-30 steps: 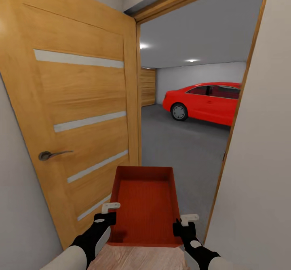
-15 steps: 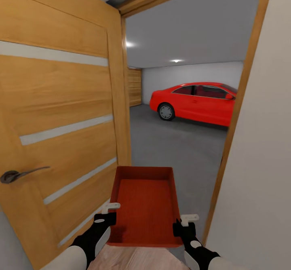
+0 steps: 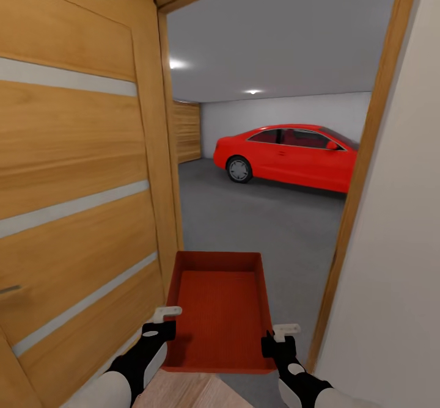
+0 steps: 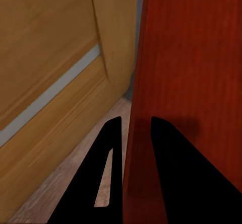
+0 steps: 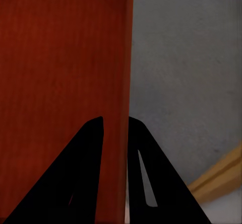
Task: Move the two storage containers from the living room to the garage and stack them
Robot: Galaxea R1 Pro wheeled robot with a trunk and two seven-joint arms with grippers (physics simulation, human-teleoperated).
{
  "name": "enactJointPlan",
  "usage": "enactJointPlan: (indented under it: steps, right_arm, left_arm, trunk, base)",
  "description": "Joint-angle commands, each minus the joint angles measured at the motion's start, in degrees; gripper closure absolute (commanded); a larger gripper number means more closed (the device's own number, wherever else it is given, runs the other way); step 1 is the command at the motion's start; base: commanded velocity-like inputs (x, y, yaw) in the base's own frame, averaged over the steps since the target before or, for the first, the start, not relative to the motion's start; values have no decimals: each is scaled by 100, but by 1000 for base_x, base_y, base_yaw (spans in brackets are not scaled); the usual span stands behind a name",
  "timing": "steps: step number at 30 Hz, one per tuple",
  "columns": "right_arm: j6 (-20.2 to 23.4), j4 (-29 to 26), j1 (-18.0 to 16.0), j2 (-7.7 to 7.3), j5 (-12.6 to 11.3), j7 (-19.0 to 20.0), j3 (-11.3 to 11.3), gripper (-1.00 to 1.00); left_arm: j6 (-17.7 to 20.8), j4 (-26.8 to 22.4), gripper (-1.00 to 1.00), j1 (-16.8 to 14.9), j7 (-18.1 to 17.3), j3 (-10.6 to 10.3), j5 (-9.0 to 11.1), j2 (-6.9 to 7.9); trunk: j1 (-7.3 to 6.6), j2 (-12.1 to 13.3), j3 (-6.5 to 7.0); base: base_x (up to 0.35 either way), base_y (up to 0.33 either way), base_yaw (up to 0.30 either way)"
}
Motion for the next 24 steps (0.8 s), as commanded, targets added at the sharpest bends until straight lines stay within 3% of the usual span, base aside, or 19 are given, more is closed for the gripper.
enactJointPlan:
  steps: [1, 9, 17, 24]
  right_arm:
    - [-35, 18, -5, 0, -137, -49, -111, 100]
    - [-35, 18, -5, -6, -137, -49, -111, 100]
    - [-35, 18, -5, -10, -137, -49, -111, 100]
    - [-35, 18, -5, 0, -132, -49, -111, 100]
  left_arm:
    - [39, -28, 100, -4, 75, 14, -52, 4]
    - [39, -20, 100, -4, 75, 14, -52, 4]
    - [39, -13, 100, -4, 75, 14, -52, 4]
    - [40, 3, 100, -4, 75, 14, -52, 4]
  trunk:
    - [4, -7, -9]
    - [4, -7, -9]
    - [4, -7, -9]
    - [4, -7, -9]
  base:
    - [319, 0, -5]
    - [319, 0, -4]
    - [319, 12, -180]
    - [314, 133, -42]
